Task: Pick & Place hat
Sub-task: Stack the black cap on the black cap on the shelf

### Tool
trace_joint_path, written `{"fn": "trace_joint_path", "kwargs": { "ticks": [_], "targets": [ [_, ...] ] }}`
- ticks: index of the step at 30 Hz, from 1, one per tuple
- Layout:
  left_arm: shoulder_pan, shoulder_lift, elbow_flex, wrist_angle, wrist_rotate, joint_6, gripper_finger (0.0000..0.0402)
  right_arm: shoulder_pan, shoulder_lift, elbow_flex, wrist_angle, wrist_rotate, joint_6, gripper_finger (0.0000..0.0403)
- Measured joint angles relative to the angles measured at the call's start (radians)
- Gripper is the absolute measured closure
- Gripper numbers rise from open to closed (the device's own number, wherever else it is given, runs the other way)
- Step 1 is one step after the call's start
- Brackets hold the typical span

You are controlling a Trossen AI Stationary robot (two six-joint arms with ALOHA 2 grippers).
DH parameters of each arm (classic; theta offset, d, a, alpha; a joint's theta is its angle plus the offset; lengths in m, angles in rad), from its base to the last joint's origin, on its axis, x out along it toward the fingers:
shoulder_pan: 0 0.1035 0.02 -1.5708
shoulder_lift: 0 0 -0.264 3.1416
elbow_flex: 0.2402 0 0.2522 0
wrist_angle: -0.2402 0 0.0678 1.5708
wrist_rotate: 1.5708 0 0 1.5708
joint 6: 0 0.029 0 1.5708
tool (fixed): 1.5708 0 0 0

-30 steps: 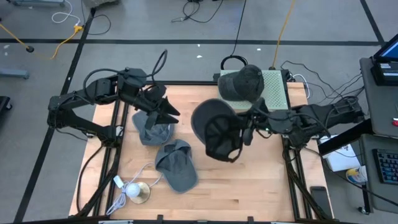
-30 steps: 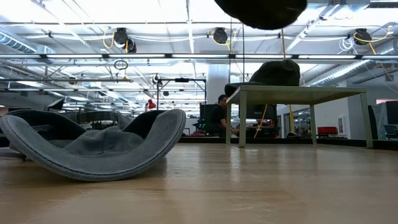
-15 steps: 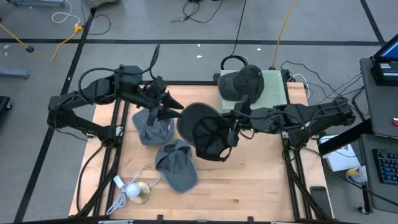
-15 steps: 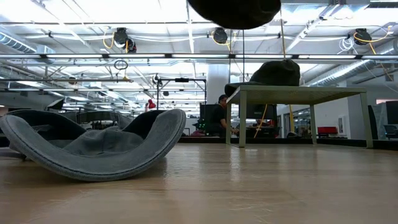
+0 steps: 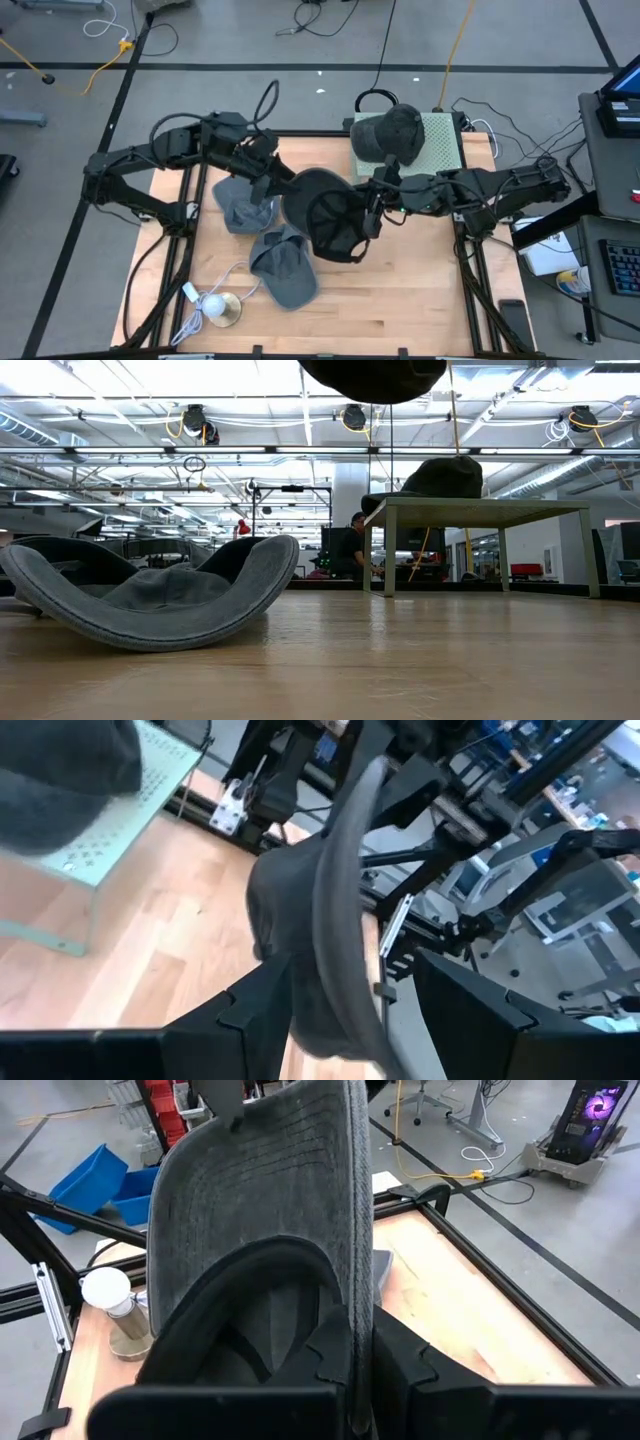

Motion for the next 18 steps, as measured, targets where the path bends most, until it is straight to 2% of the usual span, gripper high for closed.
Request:
{"fn": "trace_joint_path", "kwargs": {
  "ticks": [6,18],
  "targets": [
    [0.001,0.004,0.002,-0.016,0.001,-0.002,0.0203,0.000,0.000,0.000,0.000,0.000,-0.002,0.0396],
    [0.000,0.003,0.002,-0.016,0.003,0.004,0.0319,0.000,0.000,0.000,-0.007,0.000,-0.003,0.0396]
  ]
}}
